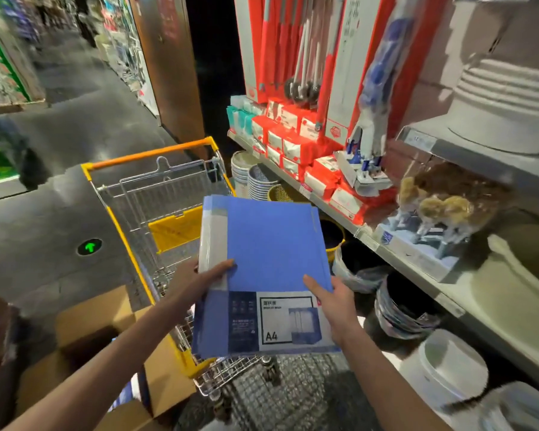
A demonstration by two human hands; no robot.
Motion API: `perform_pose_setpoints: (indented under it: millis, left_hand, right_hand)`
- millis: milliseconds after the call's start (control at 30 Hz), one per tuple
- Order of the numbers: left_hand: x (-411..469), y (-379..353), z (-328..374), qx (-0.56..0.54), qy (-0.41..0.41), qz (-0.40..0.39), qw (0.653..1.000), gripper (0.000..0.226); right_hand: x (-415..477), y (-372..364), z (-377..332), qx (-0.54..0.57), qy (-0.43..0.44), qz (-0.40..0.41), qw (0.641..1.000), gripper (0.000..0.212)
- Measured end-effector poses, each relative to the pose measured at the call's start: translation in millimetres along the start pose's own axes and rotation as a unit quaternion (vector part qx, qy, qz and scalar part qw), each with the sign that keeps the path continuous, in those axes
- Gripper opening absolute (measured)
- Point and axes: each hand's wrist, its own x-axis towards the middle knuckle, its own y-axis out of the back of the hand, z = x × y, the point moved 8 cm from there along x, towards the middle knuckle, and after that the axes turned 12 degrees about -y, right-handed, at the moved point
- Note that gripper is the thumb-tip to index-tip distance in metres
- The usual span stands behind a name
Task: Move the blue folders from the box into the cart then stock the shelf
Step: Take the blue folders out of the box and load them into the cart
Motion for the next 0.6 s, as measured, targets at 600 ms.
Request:
perform_pose_setpoints:
  millis: [600]
  left_hand:
    - [177.4, 88.5, -215.5, -0.101, 0.171, 0.117, 0.973, 0.060]
  right_hand:
    - [175.5, -208.0, -5.8, -0.409, -0.063, 0.011, 0.910, 0.018]
